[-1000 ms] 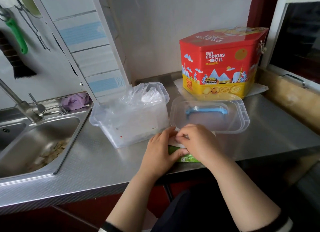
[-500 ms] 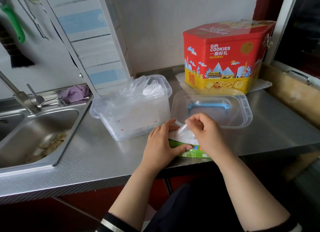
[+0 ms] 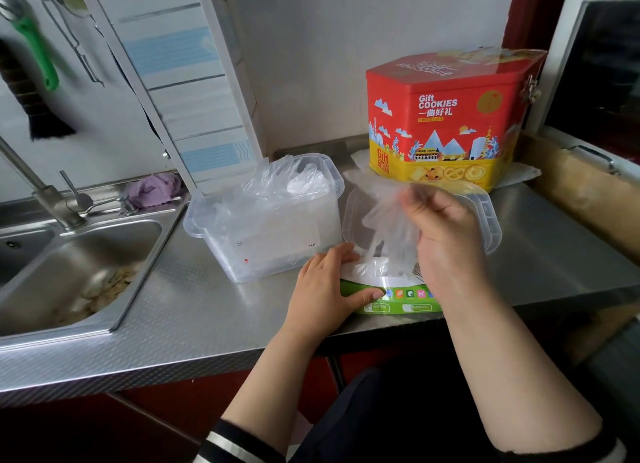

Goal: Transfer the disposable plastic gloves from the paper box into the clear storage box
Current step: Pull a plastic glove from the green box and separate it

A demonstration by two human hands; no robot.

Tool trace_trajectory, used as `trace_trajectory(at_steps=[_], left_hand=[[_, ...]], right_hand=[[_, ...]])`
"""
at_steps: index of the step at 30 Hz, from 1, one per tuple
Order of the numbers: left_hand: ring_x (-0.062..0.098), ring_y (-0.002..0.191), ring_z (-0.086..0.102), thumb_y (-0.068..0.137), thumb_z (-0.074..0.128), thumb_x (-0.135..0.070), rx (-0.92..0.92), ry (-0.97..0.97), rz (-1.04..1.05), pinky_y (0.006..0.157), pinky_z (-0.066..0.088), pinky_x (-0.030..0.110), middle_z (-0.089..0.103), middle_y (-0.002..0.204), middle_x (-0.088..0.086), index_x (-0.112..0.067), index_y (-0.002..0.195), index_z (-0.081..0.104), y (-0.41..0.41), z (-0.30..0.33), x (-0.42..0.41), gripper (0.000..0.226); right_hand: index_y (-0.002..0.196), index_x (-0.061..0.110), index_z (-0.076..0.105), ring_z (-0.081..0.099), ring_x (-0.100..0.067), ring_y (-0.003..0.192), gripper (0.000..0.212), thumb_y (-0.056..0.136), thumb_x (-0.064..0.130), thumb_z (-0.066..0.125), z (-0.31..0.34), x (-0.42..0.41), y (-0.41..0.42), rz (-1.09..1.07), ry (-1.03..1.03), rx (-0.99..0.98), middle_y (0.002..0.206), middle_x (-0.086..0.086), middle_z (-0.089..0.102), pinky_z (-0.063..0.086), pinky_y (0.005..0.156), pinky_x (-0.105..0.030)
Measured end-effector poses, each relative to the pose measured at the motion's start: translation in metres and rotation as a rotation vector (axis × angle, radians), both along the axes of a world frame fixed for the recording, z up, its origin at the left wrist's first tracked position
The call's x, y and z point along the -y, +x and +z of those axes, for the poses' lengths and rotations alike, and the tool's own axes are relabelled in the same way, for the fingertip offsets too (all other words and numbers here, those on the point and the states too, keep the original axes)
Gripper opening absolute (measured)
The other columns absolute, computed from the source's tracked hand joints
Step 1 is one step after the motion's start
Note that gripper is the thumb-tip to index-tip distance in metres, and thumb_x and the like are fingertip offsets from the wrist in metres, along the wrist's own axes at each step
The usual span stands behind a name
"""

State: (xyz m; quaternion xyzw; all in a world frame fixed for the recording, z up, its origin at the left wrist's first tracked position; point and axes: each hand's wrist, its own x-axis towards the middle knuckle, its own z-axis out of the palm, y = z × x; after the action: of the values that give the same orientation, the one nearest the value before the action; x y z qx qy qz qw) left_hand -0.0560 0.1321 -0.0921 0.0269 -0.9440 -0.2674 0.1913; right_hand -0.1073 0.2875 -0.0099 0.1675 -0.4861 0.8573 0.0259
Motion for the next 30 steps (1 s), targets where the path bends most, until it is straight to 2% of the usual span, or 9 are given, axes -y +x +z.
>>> trace_trajectory(at_steps=[11, 15, 18, 20, 22, 24, 26, 28, 30], left_hand=[[0.007, 0.125, 0.039, 0.072, 0.044, -0.070, -0.043, -0.056, -0.082, 0.106, 0.031, 0.025, 0.051, 0.135, -0.011, -0.021, 0.132, 0.052, 0.003, 0.017, 0.002, 0.078], [0.004, 0.114, 0.045, 0.077, 0.056, -0.055, -0.128, -0.060, -0.041, 0.098, 0.037, 0.025, 0.054, 0.122, -0.021, -0.026, 0.117, 0.059, 0.000, 0.021, 0.003, 0.050], [-0.001, 0.095, 0.058, 0.089, 0.056, -0.042, -0.340, 0.393, 0.057, 0.086, 0.041, 0.022, 0.066, 0.094, -0.023, -0.030, 0.088, 0.065, 0.005, 0.047, 0.003, 0.015], [0.011, 0.097, 0.065, 0.091, 0.032, -0.066, -0.285, 0.873, -0.027, 0.090, 0.045, 0.028, 0.074, 0.094, -0.007, -0.022, 0.084, 0.074, 0.011, 0.081, 0.005, 0.062], [0.019, 0.104, 0.065, 0.078, 0.018, -0.076, -0.115, 1.082, -0.236, 0.094, 0.047, 0.031, 0.074, 0.101, 0.004, -0.016, 0.092, 0.076, 0.017, 0.112, 0.011, 0.084], [0.020, 0.105, 0.066, 0.084, 0.034, -0.070, 0.023, 0.950, -0.318, 0.092, 0.050, 0.029, 0.072, 0.107, 0.008, -0.010, 0.107, 0.070, 0.020, 0.132, 0.011, 0.074], [0.019, 0.091, 0.067, 0.092, 0.056, -0.040, 0.015, 0.799, -0.292, 0.085, 0.051, 0.031, 0.071, 0.096, 0.008, -0.005, 0.106, 0.070, 0.016, 0.140, 0.009, 0.040], [0.021, 0.082, 0.066, 0.096, 0.058, -0.016, -0.088, 0.743, -0.213, 0.081, 0.053, 0.035, 0.071, 0.084, 0.008, -0.007, 0.098, 0.071, 0.007, 0.145, 0.007, 0.016], [0.023, 0.082, 0.068, 0.098, 0.053, -0.009, -0.183, 0.740, -0.201, 0.077, 0.056, 0.036, 0.072, 0.084, 0.007, -0.013, 0.094, 0.070, 0.001, 0.150, 0.008, 0.018]], right_hand=[[0.091, 0.023, 0.071, 0.065, -0.004, 0.093, 0.007, 0.086, 0.023, 0.067, 0.031, -0.007, 0.028, -0.240, -0.127, -0.396, 0.091, 0.013, 0.072, 0.047, 0.086, -0.020], [0.094, 0.012, 0.068, 0.063, -0.016, 0.094, 0.006, 0.090, 0.015, 0.065, 0.038, -0.006, 0.026, -0.461, 0.093, -0.754, 0.099, 0.003, 0.065, 0.047, 0.086, -0.032], [0.091, 0.008, 0.073, 0.062, -0.026, 0.092, 0.007, 0.088, 0.012, 0.068, 0.035, 0.000, 0.017, -0.541, 0.325, -0.974, 0.099, -0.007, 0.067, 0.048, 0.083, -0.041], [0.089, 0.008, 0.076, 0.061, -0.025, 0.091, 0.013, 0.089, 0.018, 0.068, 0.025, 0.006, 0.009, -0.586, 0.471, -1.051, 0.098, -0.006, 0.069, 0.047, 0.082, -0.043], [0.090, 0.011, 0.077, 0.060, -0.027, 0.092, 0.013, 0.089, 0.021, 0.068, 0.011, 0.013, 0.003, -0.628, 0.598, -1.101, 0.100, -0.004, 0.070, 0.046, 0.082, -0.044], [0.092, 0.013, 0.077, 0.059, -0.029, 0.094, 0.009, 0.088, 0.018, 0.070, -0.003, 0.021, 0.001, -0.683, 0.702, -1.111, 0.104, -0.003, 0.070, 0.045, 0.085, -0.045], [0.099, 0.012, 0.075, 0.058, -0.029, 0.101, 0.013, 0.087, 0.015, 0.072, -0.013, 0.029, 0.002, -0.736, 0.780, -1.085, 0.111, -0.005, 0.068, 0.044, 0.091, -0.044], [0.114, 0.013, 0.069, 0.053, -0.028, 0.117, 0.029, 0.086, 0.020, 0.073, -0.019, 0.036, 0.005, -0.738, 0.861, -1.058, 0.125, -0.006, 0.063, 0.039, 0.102, -0.048], [0.130, 0.018, 0.058, 0.041, -0.026, 0.133, 0.044, 0.089, 0.032, 0.067, -0.021, 0.042, 0.007, -0.722, 0.941, -1.042, 0.142, -0.006, 0.051, 0.028, 0.111, -0.054]])
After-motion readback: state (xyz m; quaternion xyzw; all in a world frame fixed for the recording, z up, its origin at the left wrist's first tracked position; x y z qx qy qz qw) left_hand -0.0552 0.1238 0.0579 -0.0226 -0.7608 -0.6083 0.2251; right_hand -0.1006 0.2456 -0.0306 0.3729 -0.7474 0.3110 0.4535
